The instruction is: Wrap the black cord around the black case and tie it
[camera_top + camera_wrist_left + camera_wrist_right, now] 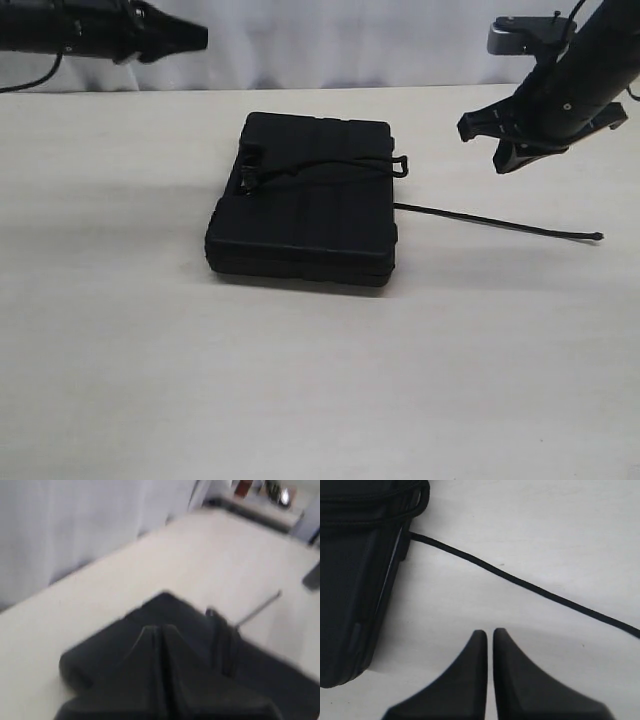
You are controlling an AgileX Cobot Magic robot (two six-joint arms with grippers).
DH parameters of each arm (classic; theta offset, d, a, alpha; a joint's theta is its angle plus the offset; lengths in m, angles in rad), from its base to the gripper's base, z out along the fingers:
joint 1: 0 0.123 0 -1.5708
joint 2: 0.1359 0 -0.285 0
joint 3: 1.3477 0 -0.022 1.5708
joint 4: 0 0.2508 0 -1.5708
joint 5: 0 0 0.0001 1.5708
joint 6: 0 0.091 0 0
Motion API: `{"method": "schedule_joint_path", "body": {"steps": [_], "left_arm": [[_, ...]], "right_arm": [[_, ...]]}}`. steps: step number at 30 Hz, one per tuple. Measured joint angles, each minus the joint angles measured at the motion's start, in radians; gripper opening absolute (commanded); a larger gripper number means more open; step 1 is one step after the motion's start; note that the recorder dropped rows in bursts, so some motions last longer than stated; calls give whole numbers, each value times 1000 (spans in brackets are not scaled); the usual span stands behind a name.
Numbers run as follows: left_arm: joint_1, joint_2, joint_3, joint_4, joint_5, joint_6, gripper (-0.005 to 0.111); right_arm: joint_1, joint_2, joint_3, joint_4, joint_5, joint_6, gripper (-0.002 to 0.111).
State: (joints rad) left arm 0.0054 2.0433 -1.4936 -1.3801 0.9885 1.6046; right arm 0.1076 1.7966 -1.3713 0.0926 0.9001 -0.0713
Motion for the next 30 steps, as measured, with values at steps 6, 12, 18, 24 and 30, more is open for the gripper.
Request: {"method": "schedule_joint_path", "body": {"steps": [6,12,18,24,30], "left_arm": [[-162,9,-35,776,-151,-134,0],[-287,15,-37,981,-306,-100,28],[-391,15,-37,786,-355,151,60],[-506,74,-37,629,-598,212,61],[-516,142,-37,611,-657,207,41]], "right_arm": [[0,0,0,4,-1,-7,4],[0,0,0,4,-10,-7,4],[0,0,0,4,-28,-7,4],[-17,0,61,-79,-53,89,4],[-110,0,124,-84,-105,114,4]]}}
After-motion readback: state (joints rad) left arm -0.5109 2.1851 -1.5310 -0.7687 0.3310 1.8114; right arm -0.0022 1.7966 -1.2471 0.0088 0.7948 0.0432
